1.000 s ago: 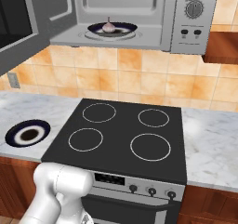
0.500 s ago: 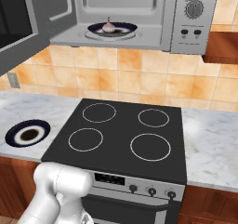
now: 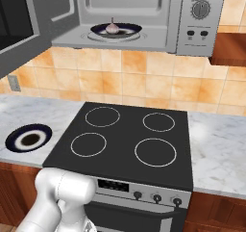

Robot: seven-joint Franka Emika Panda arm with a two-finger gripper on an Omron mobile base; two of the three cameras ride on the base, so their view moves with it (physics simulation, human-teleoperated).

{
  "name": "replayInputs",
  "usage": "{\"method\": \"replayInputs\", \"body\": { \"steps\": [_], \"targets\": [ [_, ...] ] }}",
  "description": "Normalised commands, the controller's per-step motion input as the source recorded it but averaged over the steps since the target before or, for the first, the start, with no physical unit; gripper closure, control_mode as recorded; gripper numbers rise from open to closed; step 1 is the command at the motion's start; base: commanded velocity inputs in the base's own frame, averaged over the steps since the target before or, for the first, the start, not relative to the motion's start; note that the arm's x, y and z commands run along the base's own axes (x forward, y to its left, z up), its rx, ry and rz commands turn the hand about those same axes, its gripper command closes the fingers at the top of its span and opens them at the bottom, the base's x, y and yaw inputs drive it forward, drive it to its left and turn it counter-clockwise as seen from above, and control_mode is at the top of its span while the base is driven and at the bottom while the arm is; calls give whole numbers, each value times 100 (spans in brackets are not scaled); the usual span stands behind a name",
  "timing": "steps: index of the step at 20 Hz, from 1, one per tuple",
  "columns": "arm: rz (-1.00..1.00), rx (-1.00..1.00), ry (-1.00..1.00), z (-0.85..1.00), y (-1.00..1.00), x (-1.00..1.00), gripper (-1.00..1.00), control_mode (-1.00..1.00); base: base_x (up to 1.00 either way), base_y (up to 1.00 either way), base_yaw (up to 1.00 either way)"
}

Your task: Pick the garlic from the counter and place it in the microwave. Then turn on the microwave.

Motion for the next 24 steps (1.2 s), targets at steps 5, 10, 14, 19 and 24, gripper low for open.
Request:
{"method": "replayInputs", "body": {
  "steps": [5, 10, 14, 19, 24],
  "targets": [
    [-3, 0, 0, 0, 20, 1, 100, -100, 0, 0, 0],
    [-4, 0, 0, 0, 24, 10, 100, -100, 0, 0, 0],
    [-5, 0, 0, 0, 25, 14, 100, -100, 0, 0, 0],
    [-7, 0, 0, -2, 24, 22, 100, -100, 0, 0, 0],
    [-8, 0, 0, -1, 22, 21, 100, -100, 0, 0, 0]
  ]
}}
